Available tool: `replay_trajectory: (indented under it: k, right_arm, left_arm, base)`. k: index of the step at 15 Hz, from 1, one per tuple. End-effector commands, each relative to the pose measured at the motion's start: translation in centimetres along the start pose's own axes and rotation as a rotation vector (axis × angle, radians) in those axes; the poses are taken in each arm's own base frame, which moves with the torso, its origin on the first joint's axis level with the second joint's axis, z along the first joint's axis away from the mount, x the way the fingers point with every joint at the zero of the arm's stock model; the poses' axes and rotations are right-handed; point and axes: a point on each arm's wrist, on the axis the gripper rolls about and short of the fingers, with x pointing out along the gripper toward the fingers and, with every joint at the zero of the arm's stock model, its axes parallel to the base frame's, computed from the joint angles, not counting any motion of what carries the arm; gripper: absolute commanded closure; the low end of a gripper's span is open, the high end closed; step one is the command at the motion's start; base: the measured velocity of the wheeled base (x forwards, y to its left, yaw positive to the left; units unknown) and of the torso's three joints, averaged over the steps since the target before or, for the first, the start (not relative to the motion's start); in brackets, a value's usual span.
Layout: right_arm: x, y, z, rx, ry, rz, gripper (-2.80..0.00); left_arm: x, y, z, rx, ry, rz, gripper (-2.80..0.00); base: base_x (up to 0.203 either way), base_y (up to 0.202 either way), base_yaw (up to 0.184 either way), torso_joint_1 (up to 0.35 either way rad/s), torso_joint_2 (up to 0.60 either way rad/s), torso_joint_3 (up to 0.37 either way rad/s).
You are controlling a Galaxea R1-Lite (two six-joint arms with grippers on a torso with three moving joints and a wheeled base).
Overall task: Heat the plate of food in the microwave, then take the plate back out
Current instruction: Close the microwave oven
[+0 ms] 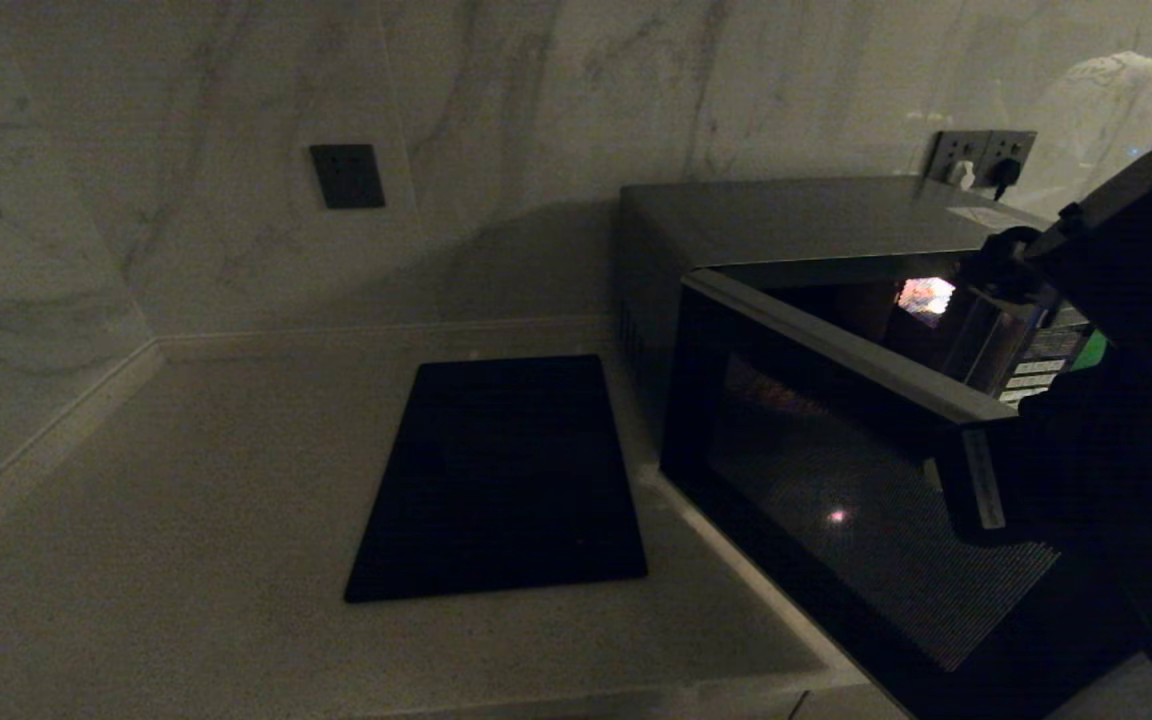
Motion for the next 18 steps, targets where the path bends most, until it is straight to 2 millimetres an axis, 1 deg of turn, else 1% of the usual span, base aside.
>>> replay_trajectory:
  k: [1, 5, 13, 18]
  right_arm:
    - [0.6, -1.0, 0.5, 0.043, -0.001, -0.043, 0.00]
    - [2.0, -2.4, 1.6, 0.121, -0.018, -0.101, 0.00]
    - [4.3, -4.2, 3.1, 0.215, -0.032, -0.185, 0.00]
    - [6.3, -5.9, 4.6, 0.306, -0.072, -0.245, 0.00]
  left_arm:
    - [0.0, 0.0, 0.0, 0.000, 0.000, 0.001, 0.00]
    - [0.0, 0.0, 0.0, 0.000, 0.000, 0.001, 0.00]
    - [0.0, 0.0, 0.0, 0.000, 0.000, 0.001, 0.00]
    - [0.0, 0.0, 0.0, 0.000, 0.000, 0.001, 0.00]
  base:
    - [0.000, 0.000, 0.000, 0.000, 0.00, 0.000]
    - [0.000, 0.000, 0.000, 0.000, 0.00, 0.000]
    - [0.000, 0.000, 0.000, 0.000, 0.00, 0.000]
    - [0.000, 0.000, 0.000, 0.000, 0.00, 0.000]
